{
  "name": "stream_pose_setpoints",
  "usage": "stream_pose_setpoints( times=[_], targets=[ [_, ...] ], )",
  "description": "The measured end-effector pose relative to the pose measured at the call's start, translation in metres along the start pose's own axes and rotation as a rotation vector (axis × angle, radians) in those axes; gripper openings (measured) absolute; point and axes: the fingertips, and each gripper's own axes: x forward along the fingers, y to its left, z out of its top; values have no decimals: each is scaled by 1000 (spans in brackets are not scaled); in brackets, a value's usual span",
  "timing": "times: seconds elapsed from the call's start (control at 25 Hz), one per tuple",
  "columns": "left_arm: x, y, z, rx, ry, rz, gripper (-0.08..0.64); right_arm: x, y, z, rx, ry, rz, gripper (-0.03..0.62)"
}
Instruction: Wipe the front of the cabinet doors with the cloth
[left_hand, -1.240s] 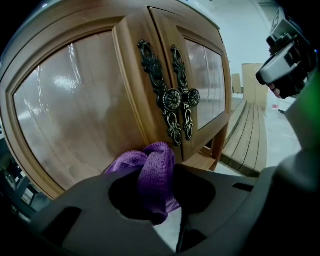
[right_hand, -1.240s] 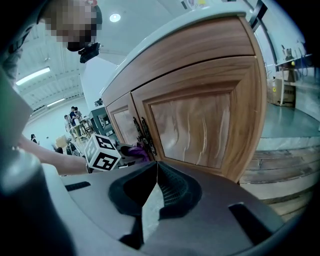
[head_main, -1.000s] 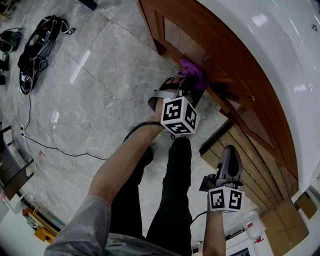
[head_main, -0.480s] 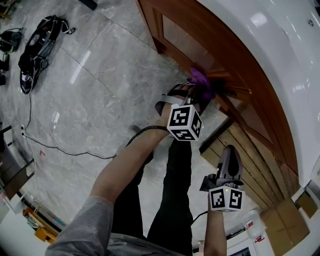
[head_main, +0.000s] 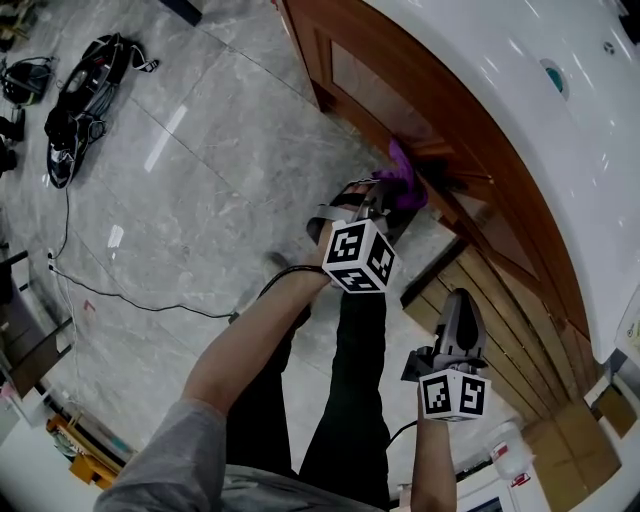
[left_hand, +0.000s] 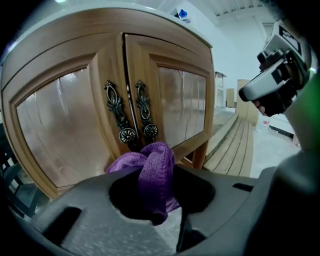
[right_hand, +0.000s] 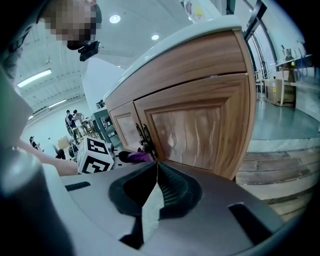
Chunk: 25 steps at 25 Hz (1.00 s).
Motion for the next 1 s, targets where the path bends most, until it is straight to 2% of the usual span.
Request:
stream_pose_setpoints(
  times=[0.2, 0.36, 0.56, 0.76, 1.0],
  targets=[
    [-29, 6, 9, -54, -9, 16, 101, -5, 8, 13, -4, -6, 9, 11],
    [-65, 17, 27, -169, -35, 50, 101, -9, 21, 29, -15, -13, 35, 11],
    [-105, 31, 59, -276, -97, 81, 101, -15, 38, 60, -13, -33, 55, 11],
    [-145, 46, 107, -302, -160, 130, 101, -15, 53, 96, -37, -54, 90, 11],
    [-195, 56, 150, -330, -191, 172, 101, -24, 78, 139, -50, -75, 138, 11]
  ],
)
